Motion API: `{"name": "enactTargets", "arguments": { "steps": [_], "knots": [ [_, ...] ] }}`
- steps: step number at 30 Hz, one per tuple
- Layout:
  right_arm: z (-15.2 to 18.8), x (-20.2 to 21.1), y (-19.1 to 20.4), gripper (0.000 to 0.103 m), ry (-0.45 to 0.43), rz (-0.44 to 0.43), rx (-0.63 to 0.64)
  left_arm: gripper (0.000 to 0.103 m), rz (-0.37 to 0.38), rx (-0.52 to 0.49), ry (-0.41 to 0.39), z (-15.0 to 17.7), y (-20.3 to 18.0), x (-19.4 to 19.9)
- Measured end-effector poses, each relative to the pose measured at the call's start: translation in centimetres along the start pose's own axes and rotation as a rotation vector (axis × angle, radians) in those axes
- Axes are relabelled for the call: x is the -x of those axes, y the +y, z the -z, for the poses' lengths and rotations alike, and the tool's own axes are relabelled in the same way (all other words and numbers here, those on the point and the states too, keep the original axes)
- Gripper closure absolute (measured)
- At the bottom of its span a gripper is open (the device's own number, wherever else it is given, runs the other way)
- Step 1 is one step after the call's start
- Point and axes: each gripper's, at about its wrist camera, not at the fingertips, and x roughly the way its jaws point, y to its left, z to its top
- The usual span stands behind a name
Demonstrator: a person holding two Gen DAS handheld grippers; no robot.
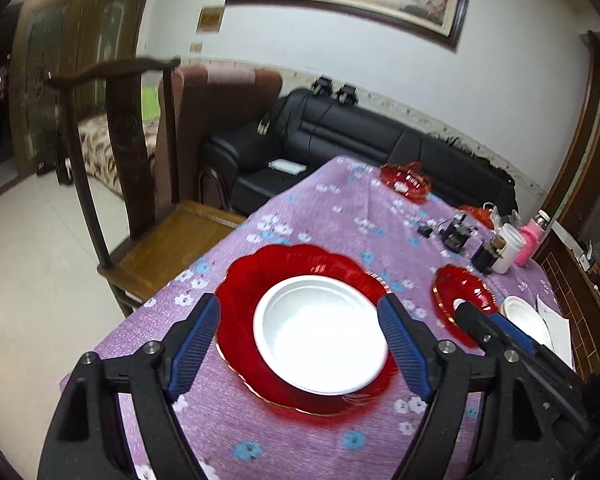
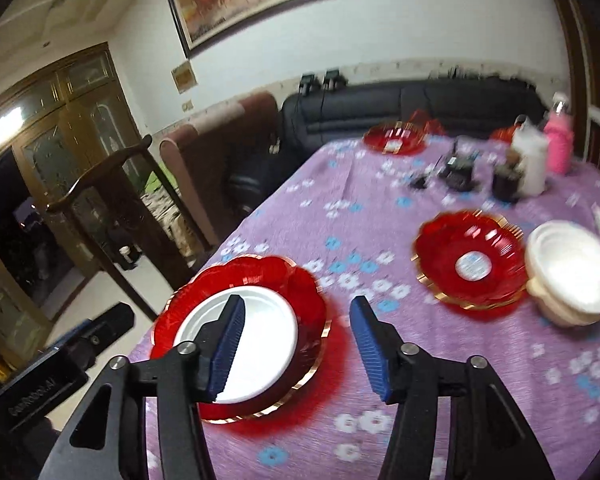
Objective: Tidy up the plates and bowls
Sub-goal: 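Withdraw both grippers from the plate in the red bowl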
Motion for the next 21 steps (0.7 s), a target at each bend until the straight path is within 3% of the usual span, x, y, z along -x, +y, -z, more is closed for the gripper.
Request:
{"name": "enactTargets", "arguments": {
  "steps": [6,11,21],
  "knots": [
    [0.7,3.6,-1.7,0.019,-0.104,0.135,0.048,0.021,0.051,-0.082,0.007,1.6,-3.8,1.7],
    [1.0,5.4,-4.7,0.018,-0.133,0.202,0.028,0.021,0.103,-0.144,0.049,3.0,-6.5,2.6],
    [2.6,6.2,-10.2,0.018,-0.067,0.18,-0.088,0.021,0.133,-0.198,0.12,5.1,-10.3,2.0]
  ]
}}
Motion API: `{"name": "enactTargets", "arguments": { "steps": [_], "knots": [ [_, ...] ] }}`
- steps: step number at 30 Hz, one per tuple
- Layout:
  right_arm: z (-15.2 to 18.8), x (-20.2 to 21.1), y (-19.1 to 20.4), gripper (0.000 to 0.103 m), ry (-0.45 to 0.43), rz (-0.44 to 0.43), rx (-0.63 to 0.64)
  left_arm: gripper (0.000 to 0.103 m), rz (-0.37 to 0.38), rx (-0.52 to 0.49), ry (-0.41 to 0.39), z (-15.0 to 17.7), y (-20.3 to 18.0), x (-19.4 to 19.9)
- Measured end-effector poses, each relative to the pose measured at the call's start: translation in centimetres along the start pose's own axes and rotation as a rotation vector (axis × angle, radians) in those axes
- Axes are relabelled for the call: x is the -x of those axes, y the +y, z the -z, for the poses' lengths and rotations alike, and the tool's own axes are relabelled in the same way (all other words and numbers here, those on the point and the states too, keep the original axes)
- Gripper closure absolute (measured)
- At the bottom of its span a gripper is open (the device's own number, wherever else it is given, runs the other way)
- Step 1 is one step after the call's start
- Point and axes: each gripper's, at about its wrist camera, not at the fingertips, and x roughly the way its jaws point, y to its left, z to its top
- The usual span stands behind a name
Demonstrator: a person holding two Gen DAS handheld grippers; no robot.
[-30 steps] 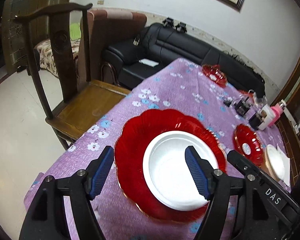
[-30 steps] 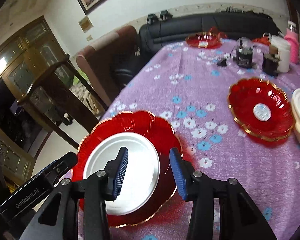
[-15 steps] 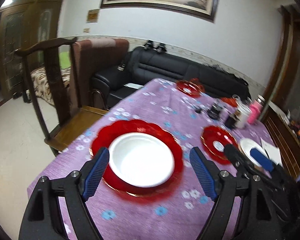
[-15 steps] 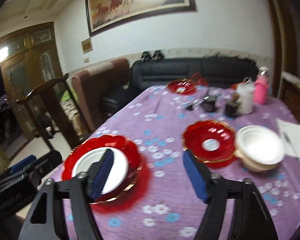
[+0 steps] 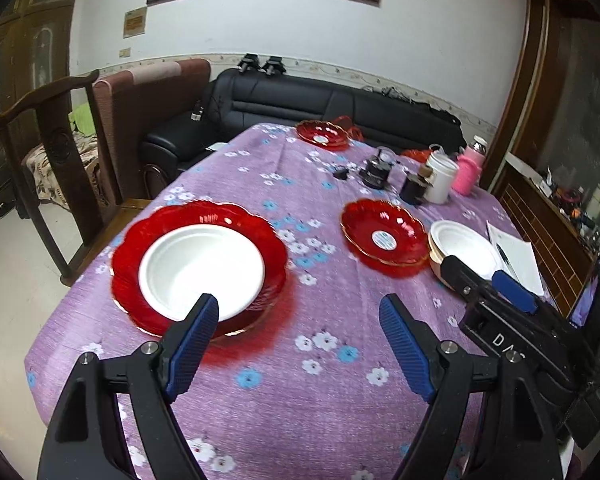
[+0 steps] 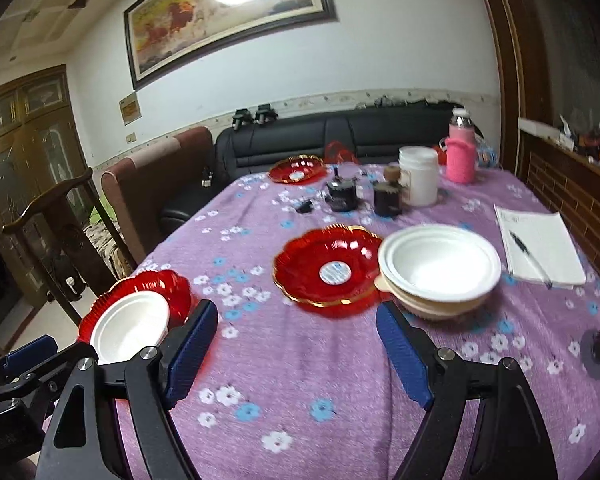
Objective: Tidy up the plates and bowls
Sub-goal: 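Withdraw both grippers from the plate in the red bowl, then move both grippers to the rim of the red labelled scalloped plate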
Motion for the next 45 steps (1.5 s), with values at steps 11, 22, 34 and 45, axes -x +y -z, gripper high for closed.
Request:
{"name": "enactTargets", "arguments": {
  "steps": [11,22,34,45],
  "knots": [
    [1.3,-2.8,-3.4,0.018,0.078,0.021,-0.045,0.021,0.016,-0.034,0.065,0.5,-2.1,-2.8],
    [2.6,-5.5,-5.7,0.018,0.16,0.004,-0.109,0.021,0.03,-0.012,0.124,-0.3,-1.9,-6.0],
    [2.3,-9.7,-10.0,0.019,0.24,-0.057,-0.373,0.021,0.091,0.058,0.141,-6.8,-1.6,-11.1],
    [0.2,-15.5,-8.2,0.024,0.242,-0.016,-0.416,0.021,0.124,0.129,0.35,-11.8,-3.1,-23.7]
  ]
}}
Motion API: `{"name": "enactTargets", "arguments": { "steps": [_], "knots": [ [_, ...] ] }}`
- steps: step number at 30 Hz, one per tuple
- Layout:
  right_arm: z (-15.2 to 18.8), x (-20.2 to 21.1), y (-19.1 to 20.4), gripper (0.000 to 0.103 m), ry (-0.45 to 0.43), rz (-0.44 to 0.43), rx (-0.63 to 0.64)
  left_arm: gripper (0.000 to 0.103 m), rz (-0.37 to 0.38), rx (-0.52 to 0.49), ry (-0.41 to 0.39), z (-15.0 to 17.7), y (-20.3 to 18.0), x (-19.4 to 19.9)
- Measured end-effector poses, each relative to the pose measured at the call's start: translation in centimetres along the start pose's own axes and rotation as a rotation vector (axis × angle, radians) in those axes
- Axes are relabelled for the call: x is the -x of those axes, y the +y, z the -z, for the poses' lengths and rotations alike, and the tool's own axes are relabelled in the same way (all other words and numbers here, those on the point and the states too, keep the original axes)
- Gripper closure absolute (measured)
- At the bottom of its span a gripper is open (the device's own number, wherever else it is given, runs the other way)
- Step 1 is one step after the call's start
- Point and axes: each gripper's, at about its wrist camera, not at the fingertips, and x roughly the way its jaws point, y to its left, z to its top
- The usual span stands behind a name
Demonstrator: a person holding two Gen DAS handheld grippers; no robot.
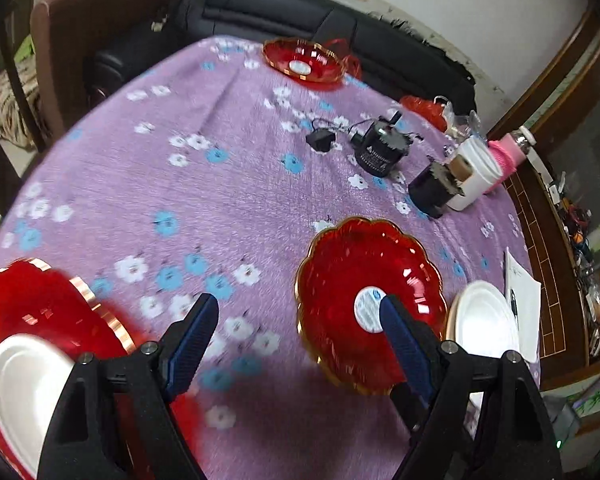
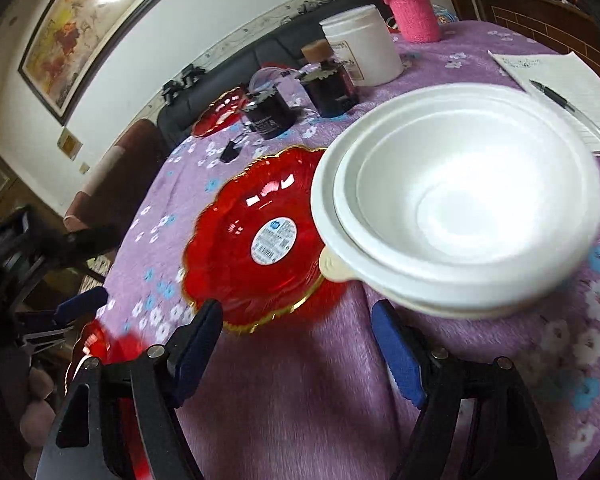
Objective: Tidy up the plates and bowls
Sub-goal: 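Move both grippers to the rim of the red labelled scalloped plate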
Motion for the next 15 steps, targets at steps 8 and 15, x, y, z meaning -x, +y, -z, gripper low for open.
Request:
{"name": "enactTargets", "arguments": {
  "steps": [8,15],
  "knots": [
    [-0.8,-1.0,-0.6,0.041,-0.031,-0.005,0.018,0.021,-0.02,-0.029,0.031,-2.8,-1.7,-5.9],
    [-1.1,-1.2,-1.2,0.048,-0.027,-0.03,0.009,0.021,-0.023,-0.004,0.079,-3.5,-1.7,-9.4]
  ]
}}
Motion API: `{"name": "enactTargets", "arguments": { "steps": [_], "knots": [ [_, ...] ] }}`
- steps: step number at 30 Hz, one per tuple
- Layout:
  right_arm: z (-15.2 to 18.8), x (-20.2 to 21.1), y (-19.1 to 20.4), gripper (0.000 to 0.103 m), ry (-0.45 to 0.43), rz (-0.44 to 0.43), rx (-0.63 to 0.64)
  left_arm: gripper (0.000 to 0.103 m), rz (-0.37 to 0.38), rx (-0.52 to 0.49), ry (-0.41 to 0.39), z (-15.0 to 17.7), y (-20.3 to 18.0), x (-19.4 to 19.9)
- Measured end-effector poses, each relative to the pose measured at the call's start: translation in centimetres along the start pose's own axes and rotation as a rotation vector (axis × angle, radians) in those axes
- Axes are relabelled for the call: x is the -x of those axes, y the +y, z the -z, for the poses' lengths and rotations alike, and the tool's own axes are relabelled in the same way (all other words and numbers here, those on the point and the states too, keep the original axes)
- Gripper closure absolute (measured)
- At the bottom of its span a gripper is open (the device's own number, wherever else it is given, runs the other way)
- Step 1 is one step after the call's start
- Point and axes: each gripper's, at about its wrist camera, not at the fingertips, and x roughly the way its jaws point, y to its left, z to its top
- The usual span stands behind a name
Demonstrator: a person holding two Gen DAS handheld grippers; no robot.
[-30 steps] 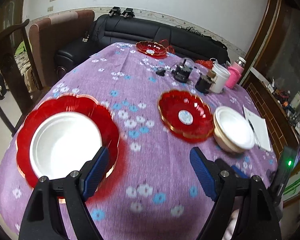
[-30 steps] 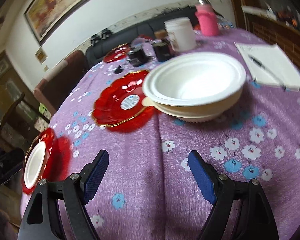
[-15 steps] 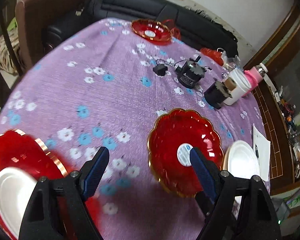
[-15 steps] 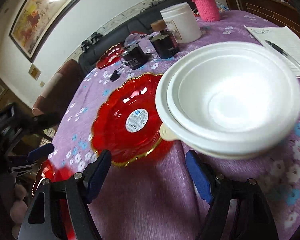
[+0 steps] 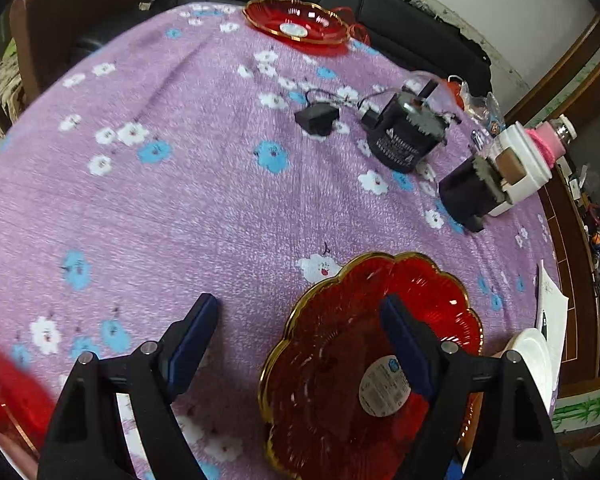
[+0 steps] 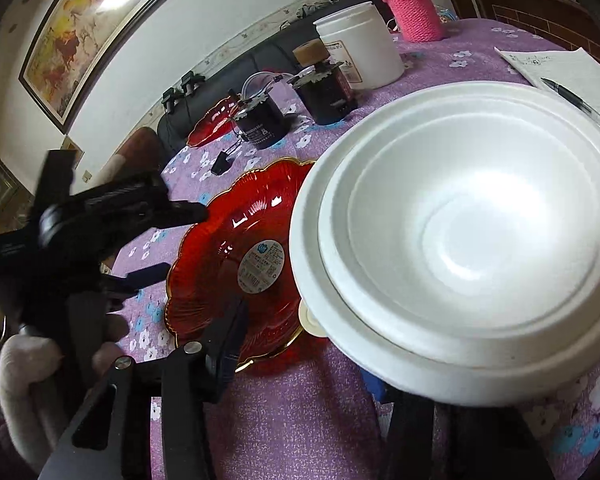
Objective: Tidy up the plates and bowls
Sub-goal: 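Move both grippers to the rim of the red labelled scalloped plate, then close both grippers on the red scalloped plate rim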
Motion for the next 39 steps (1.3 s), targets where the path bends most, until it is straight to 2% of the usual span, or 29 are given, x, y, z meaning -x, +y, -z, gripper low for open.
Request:
{"name": "enactTargets", "arguments": {
  "steps": [6,8,9,10,11,13,14,17,20,23,32,39],
  "knots": [
    [-0.3,-0.2,-0.2,0.048,0.003,-0.013,-0.007,0.021,-0.017,-0.047,-0.008,0.7,-1.4,-0.3],
    [-0.4,-0.3,-0.4,0.053,0.004,-0.014,-0.013,0.022,-0.052,-0.089,-0.012,1.5,-2.3,-0.4],
    [-0.4,-0.4,-0.5,0.062,0.009,-0.011,-0.016,0.023,-0.073,-0.11,-0.014,1.9,-2.8,-0.5],
    [-0.3,-0.5,-0.6,0.073,0.016,-0.018,-0.021,0.031,-0.091,-0.128,-0.016,2.3,-3.2,-0.4],
    [-0.3,-0.7,-0.7,0.079,0.03,-0.032,-0.028,0.035,-0.125,-0.15,-0.023,2.8,-3.8,-0.4],
    [-0.3,-0.5,-0.9,0.08,0.031,-0.034,-0.037,0.046,-0.191,-0.164,-0.036,3.5,-4.1,-0.1],
    [-0.3,-0.5,-1.0,0.08,0.033,-0.035,-0.038,0.054,-0.197,-0.159,-0.036,3.6,-3.8,0.0],
    [-0.3,-0.3,-1.2,0.081,0.043,-0.052,-0.05,0.069,-0.195,-0.12,-0.032,3.7,-2.5,0.7],
    [-0.1,-0.1,-1.0,0.081,0.052,-0.083,-0.045,0.071,-0.185,-0.079,-0.026,3.9,-1.2,1.8],
    [0.2,0.5,0.1,0.081,0.044,-0.104,-0.004,0.071,-0.198,-0.07,-0.047,4.5,-0.5,3.3],
    [1.2,2.7,2.8,0.082,-0.006,-0.154,0.106,0.071,-0.173,-0.031,-0.115,6.1,1.3,8.6],
    [1.7,3.8,3.8,0.082,-0.016,-0.19,0.115,0.071,-0.172,-0.013,-0.144,8.0,2.2,11.3]
  ]
}}
